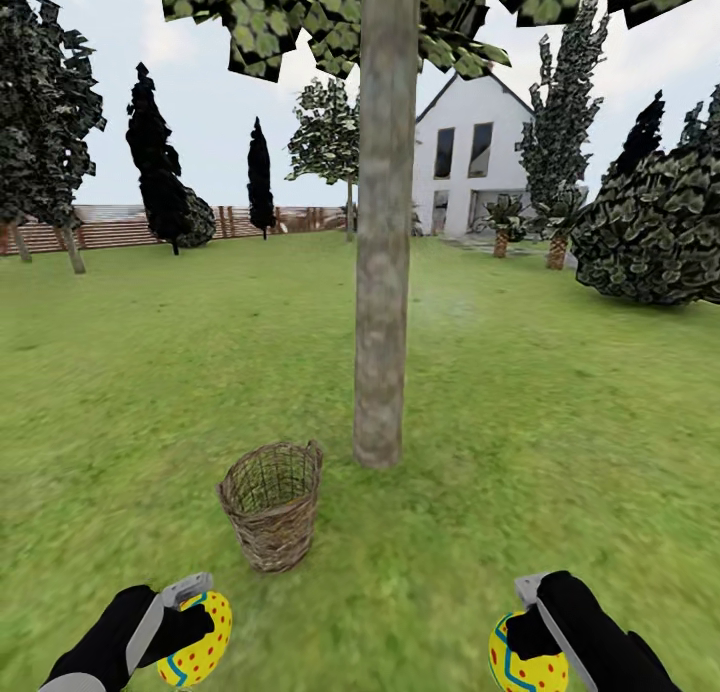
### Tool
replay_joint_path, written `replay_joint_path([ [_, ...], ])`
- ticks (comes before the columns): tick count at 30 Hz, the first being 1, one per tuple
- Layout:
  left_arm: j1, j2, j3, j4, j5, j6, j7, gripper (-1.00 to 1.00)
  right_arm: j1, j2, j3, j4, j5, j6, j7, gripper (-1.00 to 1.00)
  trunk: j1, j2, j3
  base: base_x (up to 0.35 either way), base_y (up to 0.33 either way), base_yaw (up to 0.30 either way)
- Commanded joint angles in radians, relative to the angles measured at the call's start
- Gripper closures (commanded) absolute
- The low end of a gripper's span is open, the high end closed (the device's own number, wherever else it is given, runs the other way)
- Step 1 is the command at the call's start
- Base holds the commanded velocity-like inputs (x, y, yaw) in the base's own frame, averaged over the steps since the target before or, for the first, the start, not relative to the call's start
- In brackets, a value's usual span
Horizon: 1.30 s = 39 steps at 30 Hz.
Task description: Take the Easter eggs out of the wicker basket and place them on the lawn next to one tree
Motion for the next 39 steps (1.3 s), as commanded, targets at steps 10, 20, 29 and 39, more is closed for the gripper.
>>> replay_joint_path([
  [10,-0.001,0.006,0.004,-0.018,0.007,0.009,-0.004,1.0,-0.001,0.013,0.008,0.013,-0.002,0.001,0.0,1.0,0.0,-0.001,-0.001,0.154,-0.313,0.288],
  [20,-0.001,0.004,0.003,-0.019,0.008,0.011,-0.004,1.0,0.0,0.027,0.009,0.026,-0.002,0.001,0.0,1.0,0.0,-0.001,-0.001,0.156,-0.312,0.288],
  [29,-0.001,0.004,0.002,-0.019,0.008,0.012,-0.004,1.0,-0.001,0.028,0.012,0.028,-0.002,0.001,0.0,1.0,0.0,-0.001,-0.001,0.179,-0.306,0.288],
  [39,-0.001,0.0,0.003,-0.008,0.006,0.011,-0.002,1.0,0.0,0.022,0.009,0.028,-0.002,0.001,0.0,1.0,0.0,-0.001,-0.001,0.19,-0.298,0.265],
])
